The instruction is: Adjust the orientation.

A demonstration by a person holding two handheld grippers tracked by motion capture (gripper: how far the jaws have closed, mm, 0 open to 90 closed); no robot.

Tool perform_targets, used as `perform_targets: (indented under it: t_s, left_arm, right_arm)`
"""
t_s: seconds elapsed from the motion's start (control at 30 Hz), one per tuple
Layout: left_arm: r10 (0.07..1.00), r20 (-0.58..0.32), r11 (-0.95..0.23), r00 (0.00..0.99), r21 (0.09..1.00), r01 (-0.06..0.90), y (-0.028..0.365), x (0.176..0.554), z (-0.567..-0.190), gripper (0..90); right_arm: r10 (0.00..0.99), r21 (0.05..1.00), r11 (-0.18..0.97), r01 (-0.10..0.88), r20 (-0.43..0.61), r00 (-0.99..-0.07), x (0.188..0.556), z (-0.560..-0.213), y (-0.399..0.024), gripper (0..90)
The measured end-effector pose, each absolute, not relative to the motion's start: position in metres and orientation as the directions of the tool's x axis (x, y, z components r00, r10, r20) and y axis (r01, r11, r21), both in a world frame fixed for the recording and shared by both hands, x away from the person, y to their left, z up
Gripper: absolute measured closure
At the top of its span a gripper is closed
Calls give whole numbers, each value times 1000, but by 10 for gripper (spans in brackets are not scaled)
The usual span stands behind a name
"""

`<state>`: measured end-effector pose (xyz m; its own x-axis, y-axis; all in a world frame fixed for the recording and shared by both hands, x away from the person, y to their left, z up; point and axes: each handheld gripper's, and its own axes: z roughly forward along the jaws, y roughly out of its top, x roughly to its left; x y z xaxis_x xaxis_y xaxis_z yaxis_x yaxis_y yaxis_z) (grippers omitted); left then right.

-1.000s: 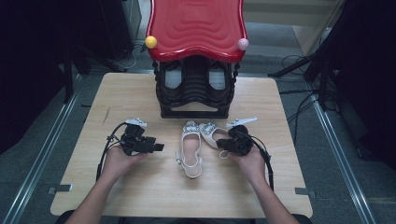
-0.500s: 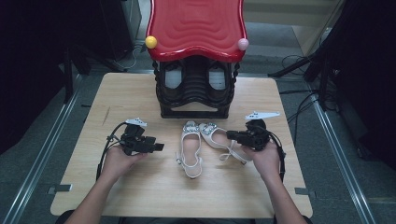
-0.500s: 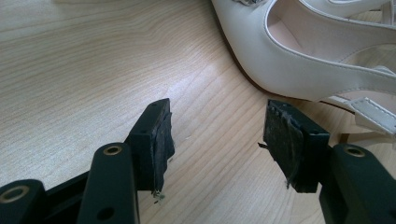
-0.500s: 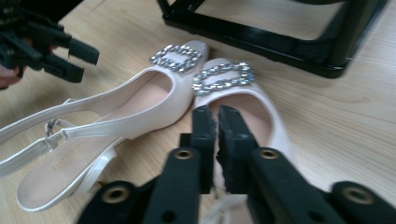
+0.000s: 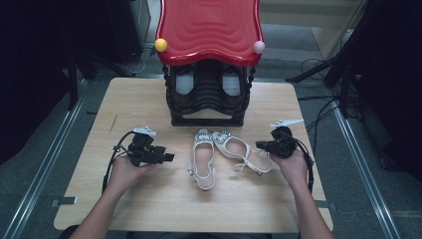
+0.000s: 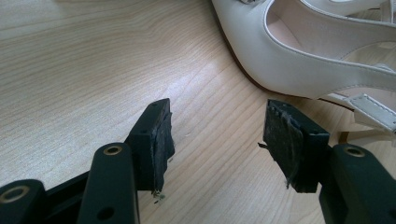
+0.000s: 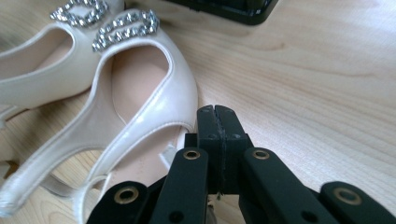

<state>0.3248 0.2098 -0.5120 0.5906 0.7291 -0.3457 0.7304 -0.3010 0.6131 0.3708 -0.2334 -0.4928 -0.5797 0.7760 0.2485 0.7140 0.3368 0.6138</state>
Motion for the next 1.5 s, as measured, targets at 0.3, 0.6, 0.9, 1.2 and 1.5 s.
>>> perform_targets:
  t_s: [0.3, 0.6, 0.9, 1.2, 1.5]
  left_arm:
    - [725, -344, -307, 597, 614, 727, 208, 326, -512, 422]
    - [721, -342, -314, 603, 613, 725, 205, 326, -512, 423]
    - [713, -340, -323, 613, 617, 717, 202, 328, -511, 425]
    - [700, -343, -323, 626, 630, 707, 197, 328, -511, 435]
    - [676, -357, -333, 644, 632, 700, 190, 330, -510, 465]
  right_arm:
    - [748, 588, 353, 728, 290, -597, 370, -499, -228, 900]
    - [742, 573, 370, 731, 291, -603, 366, -501, -223, 900]
    - [742, 572, 367, 734, 296, -602, 362, -501, -221, 900]
    - [750, 570, 355, 741, 299, -590, 356, -501, -218, 900]
    - [748, 576, 358, 735, 293, -595, 349, -502, -211, 900]
